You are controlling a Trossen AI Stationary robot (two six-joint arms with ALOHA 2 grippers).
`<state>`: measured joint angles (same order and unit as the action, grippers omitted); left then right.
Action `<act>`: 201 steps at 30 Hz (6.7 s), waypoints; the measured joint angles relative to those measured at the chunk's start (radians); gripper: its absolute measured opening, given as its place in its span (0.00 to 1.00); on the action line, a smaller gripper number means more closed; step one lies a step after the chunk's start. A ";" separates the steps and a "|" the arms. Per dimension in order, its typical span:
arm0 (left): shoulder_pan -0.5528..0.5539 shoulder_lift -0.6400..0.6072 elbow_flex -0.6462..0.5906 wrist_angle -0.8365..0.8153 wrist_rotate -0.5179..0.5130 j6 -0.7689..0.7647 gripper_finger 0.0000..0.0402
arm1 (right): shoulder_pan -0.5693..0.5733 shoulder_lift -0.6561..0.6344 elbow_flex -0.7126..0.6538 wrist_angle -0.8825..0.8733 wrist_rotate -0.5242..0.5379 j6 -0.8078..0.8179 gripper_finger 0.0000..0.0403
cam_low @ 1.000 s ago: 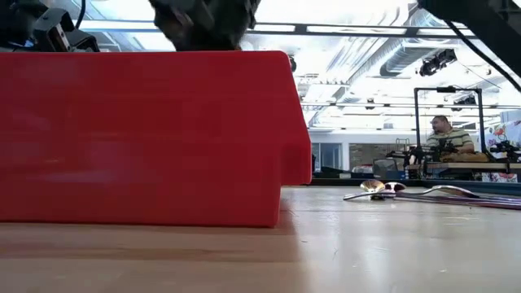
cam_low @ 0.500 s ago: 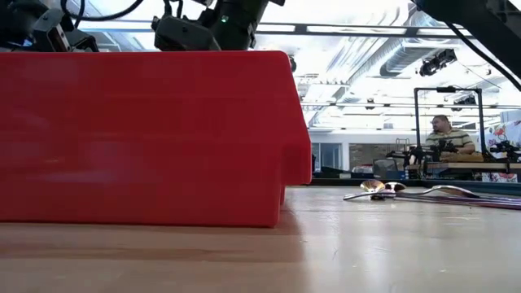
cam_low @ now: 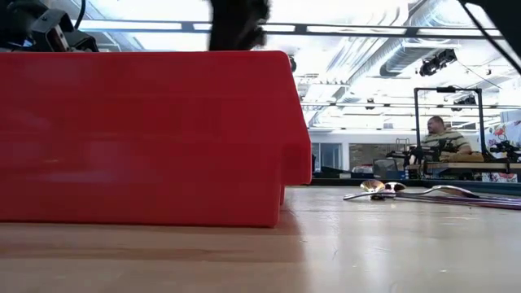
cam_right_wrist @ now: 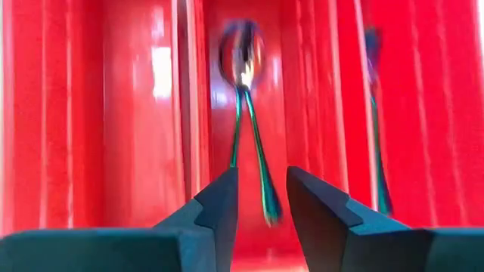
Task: Sort silverware
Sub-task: Put the purple spoon into the center red bin
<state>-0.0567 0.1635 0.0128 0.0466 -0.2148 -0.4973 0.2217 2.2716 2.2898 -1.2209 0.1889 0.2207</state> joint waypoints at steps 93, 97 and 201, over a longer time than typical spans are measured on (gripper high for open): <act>-0.183 0.010 0.000 0.026 -0.131 -0.026 0.00 | 0.049 -0.078 -0.413 0.657 0.387 -0.071 0.00; -0.189 0.010 0.000 0.026 -0.127 -0.026 0.00 | 0.033 0.030 -0.297 0.568 0.326 -0.140 0.00; -0.240 0.011 0.000 0.027 -0.196 -0.050 0.00 | -0.043 -0.430 -0.779 0.923 0.084 0.026 0.00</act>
<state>-0.2970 0.1749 0.0128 0.0741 -0.4110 -0.5468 0.1788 1.8413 1.5108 -0.2978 0.2732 0.2466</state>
